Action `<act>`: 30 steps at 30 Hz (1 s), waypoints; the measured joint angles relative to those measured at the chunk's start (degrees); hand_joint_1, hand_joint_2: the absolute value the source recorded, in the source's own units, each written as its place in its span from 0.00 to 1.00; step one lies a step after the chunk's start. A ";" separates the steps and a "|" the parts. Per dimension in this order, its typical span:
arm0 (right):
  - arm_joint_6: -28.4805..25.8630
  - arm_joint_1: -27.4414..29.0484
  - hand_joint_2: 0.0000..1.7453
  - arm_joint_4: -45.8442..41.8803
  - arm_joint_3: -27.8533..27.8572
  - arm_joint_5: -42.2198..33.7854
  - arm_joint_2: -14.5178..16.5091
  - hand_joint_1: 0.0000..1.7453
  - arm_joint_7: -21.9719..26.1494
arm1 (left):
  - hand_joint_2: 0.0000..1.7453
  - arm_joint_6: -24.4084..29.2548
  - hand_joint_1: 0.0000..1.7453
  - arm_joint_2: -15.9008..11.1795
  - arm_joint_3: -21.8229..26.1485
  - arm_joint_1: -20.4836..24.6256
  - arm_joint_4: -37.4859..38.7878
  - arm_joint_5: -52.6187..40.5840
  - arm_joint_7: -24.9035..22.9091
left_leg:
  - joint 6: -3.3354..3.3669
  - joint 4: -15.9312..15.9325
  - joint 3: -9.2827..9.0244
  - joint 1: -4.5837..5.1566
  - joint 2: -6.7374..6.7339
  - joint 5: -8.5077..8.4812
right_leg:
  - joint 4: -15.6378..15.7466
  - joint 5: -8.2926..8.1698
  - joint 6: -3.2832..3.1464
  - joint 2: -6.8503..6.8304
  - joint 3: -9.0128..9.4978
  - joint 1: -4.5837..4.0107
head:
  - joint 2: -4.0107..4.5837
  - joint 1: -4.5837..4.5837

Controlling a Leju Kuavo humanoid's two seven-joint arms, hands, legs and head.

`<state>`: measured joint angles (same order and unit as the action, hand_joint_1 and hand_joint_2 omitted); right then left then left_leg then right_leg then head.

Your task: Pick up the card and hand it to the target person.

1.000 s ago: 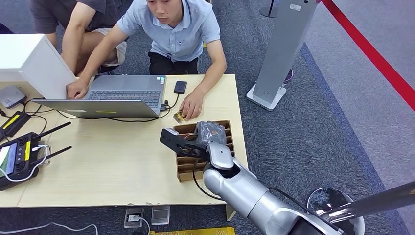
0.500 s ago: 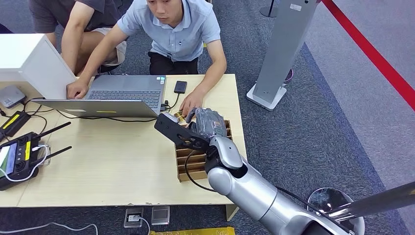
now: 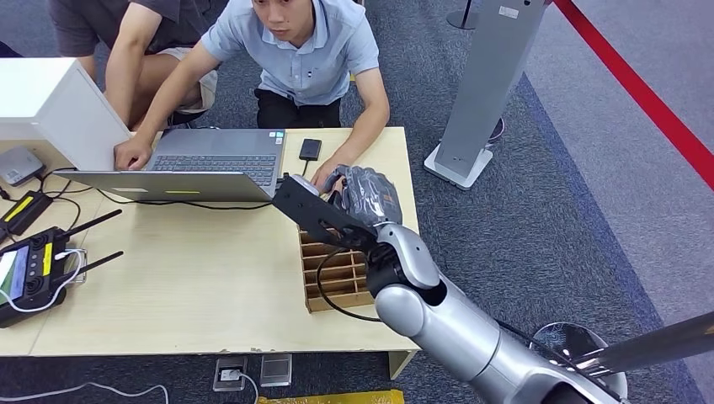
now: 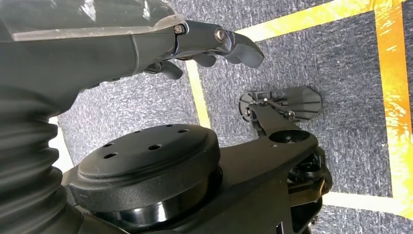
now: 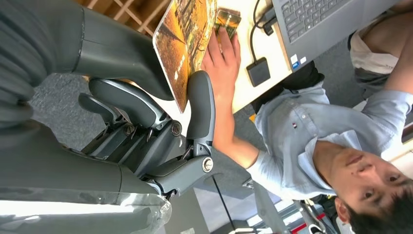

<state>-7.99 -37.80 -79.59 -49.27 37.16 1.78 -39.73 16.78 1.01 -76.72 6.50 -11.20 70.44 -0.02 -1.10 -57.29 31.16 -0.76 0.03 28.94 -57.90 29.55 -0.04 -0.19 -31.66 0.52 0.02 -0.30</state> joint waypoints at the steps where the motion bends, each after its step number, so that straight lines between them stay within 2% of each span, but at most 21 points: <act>1: -0.27 -0.65 1.00 0.57 -0.01 -0.57 -0.05 1.00 0.31 | 1.00 -0.10 0.00 0.00 0.00 0.01 0.00 -0.24 0.01 | 0.00 0.00 0.01 0.00 0.00 0.00 | 0.00 0.00 0.00 0.00 0.00 0.00 | 0.00 0.00; 7: -3.09 -7.16 1.00 11.67 -0.14 -7.96 1.48 1.00 7.71 | 1.00 -0.90 0.00 0.00 -0.05 0.37 -0.01 -1.99 0.01 | -0.01 0.00 0.02 0.00 0.04 -0.03 | -0.01 -0.01 0.01 -0.05 0.02 0.00 | 0.00 0.05; 12: -4.96 -12.35 1.00 25.41 -0.17 -12.59 4.66 1.00 11.63 | 1.00 -0.95 0.00 0.00 -0.17 0.81 -0.01 -2.39 -0.20 | 0.00 0.00 0.09 0.00 0.07 -0.05 | -0.04 -0.01 0.01 -0.08 -0.04 0.00 | 0.00 0.08; 19: -7.99 -17.75 1.00 41.29 0.00 -17.03 7.59 1.00 11.32 | 1.00 -1.00 0.00 0.00 -0.81 0.83 0.01 -2.59 -0.62 | 0.00 0.00 0.11 0.00 0.07 -0.04 | -0.02 -0.01 0.01 -0.09 -0.05 0.00 | 0.00 -0.01; 24: -10.71 -19.27 1.00 47.28 0.00 -16.76 8.19 1.00 10.15 | 1.00 -1.55 0.00 -0.03 -1.07 0.85 0.01 -2.59 -0.64 | 0.00 -0.02 0.07 0.00 0.06 -0.04 | -0.01 -0.01 0.01 -0.07 -0.06 0.00 | 0.00 0.00; 30: -14.78 -20.99 1.00 52.42 -0.05 -16.26 7.52 1.00 8.70 | 1.00 -1.73 0.00 -0.16 -1.14 0.81 0.01 -2.41 -0.64 | 0.00 -0.02 0.04 0.00 0.05 -0.04 | -0.01 -0.02 0.01 -0.03 -0.05 0.00 | 0.00 0.05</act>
<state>-22.77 -58.79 -27.17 -49.31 20.90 9.30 -31.03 15.05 0.85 -77.85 7.32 -11.19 68.03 -0.66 -1.10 -57.31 31.20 -0.76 0.08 28.90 -57.91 29.53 -0.04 -0.22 -31.72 0.53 0.02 -0.25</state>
